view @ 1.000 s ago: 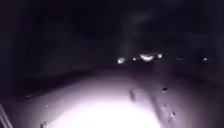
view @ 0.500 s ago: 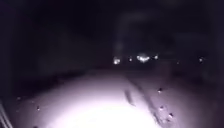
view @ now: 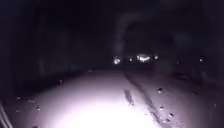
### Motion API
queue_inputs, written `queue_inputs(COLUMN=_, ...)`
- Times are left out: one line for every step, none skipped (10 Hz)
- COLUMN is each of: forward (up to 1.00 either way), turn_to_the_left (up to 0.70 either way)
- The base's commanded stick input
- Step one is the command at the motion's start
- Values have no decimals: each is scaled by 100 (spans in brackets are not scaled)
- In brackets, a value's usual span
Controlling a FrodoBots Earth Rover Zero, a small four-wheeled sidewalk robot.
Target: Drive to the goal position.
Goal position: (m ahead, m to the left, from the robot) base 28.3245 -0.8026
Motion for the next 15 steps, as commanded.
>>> queue_inputs(forward=100, turn_to_the_left=0)
queue_inputs(forward=100, turn_to_the_left=0)
queue_inputs(forward=100, turn_to_the_left=0)
queue_inputs(forward=100, turn_to_the_left=0)
queue_inputs(forward=100, turn_to_the_left=0)
queue_inputs(forward=100, turn_to_the_left=0)
queue_inputs(forward=100, turn_to_the_left=0)
queue_inputs(forward=100, turn_to_the_left=0)
queue_inputs(forward=100, turn_to_the_left=0)
queue_inputs(forward=100, turn_to_the_left=0)
queue_inputs(forward=100, turn_to_the_left=0)
queue_inputs(forward=100, turn_to_the_left=0)
queue_inputs(forward=100, turn_to_the_left=0)
queue_inputs(forward=100, turn_to_the_left=0)
queue_inputs(forward=100, turn_to_the_left=0)
